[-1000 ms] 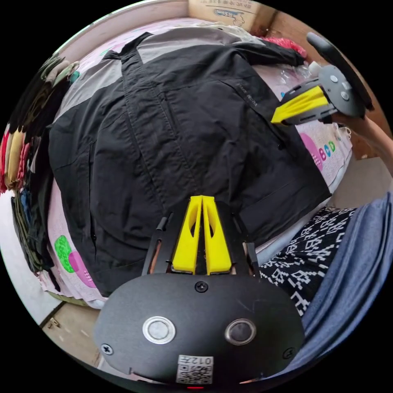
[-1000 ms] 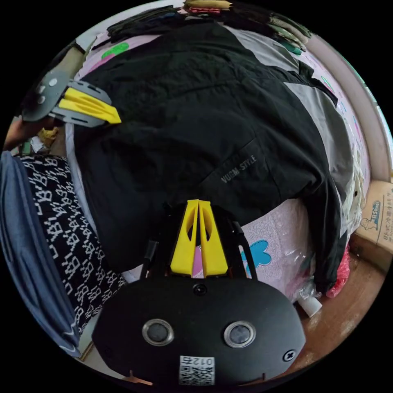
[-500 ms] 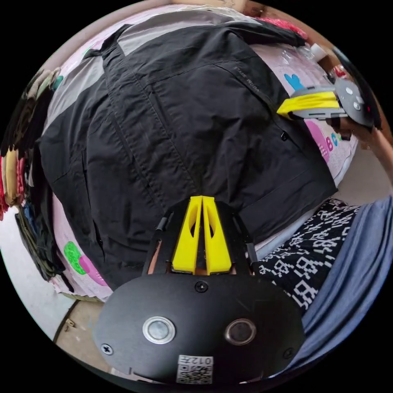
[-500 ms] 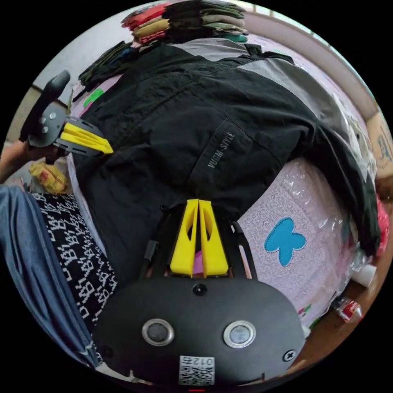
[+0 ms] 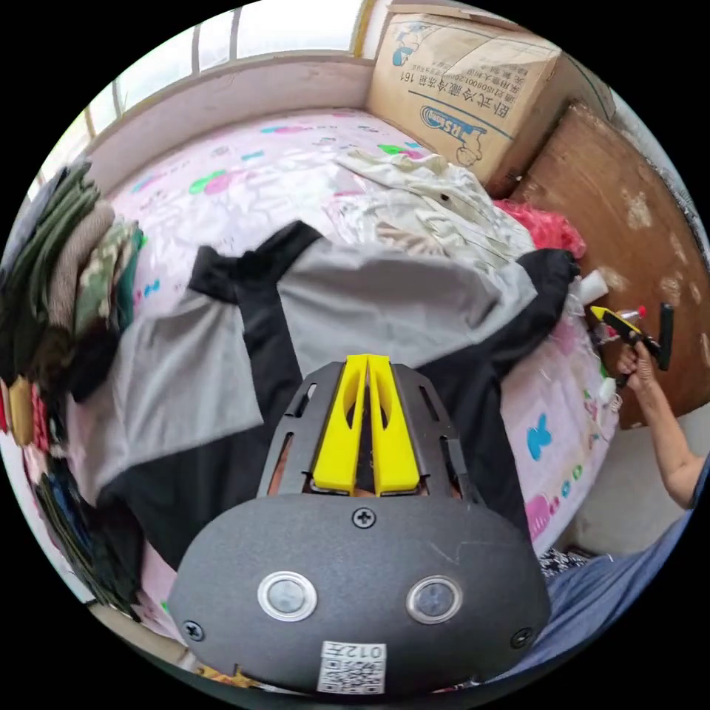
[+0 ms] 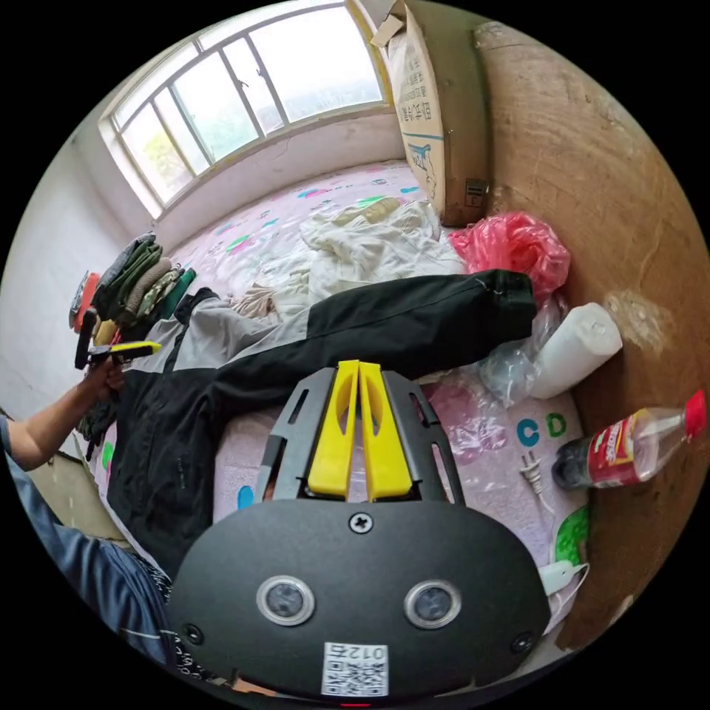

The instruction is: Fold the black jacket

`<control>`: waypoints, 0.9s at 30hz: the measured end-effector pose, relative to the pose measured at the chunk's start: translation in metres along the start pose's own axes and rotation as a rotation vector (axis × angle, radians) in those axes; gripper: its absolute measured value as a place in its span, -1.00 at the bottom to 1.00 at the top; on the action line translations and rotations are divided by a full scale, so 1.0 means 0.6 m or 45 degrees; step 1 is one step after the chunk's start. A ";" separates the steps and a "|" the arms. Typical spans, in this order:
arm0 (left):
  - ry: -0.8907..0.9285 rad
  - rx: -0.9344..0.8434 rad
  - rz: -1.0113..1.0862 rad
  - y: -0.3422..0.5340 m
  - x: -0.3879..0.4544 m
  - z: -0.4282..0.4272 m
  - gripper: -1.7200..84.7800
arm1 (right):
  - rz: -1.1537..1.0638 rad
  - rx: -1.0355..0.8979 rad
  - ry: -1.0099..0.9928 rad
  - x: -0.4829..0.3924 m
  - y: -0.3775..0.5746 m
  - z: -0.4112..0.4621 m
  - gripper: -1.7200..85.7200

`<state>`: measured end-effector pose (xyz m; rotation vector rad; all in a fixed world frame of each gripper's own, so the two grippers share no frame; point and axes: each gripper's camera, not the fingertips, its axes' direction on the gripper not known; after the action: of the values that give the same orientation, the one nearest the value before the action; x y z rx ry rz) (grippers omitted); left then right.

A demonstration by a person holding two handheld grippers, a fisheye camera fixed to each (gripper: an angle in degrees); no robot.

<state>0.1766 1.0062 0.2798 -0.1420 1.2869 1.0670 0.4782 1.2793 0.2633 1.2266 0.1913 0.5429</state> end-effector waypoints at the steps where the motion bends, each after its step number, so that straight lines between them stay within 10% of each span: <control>1: -0.056 0.016 0.020 -0.050 -0.007 0.011 -0.96 | -0.015 -0.004 0.016 0.012 -0.025 -0.005 -0.96; 12: -0.130 -0.292 0.118 -0.283 0.015 0.221 -0.96 | -0.087 -0.075 0.181 0.021 -0.099 0.021 -0.94; 27: -0.007 0.091 -0.022 -0.233 0.059 0.127 -0.96 | 0.311 -0.129 0.336 0.375 -0.446 0.020 -0.74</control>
<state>0.3251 0.9977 0.2131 -0.0957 1.3154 1.0048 0.7541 1.3184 0.0520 1.0834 0.2348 0.9181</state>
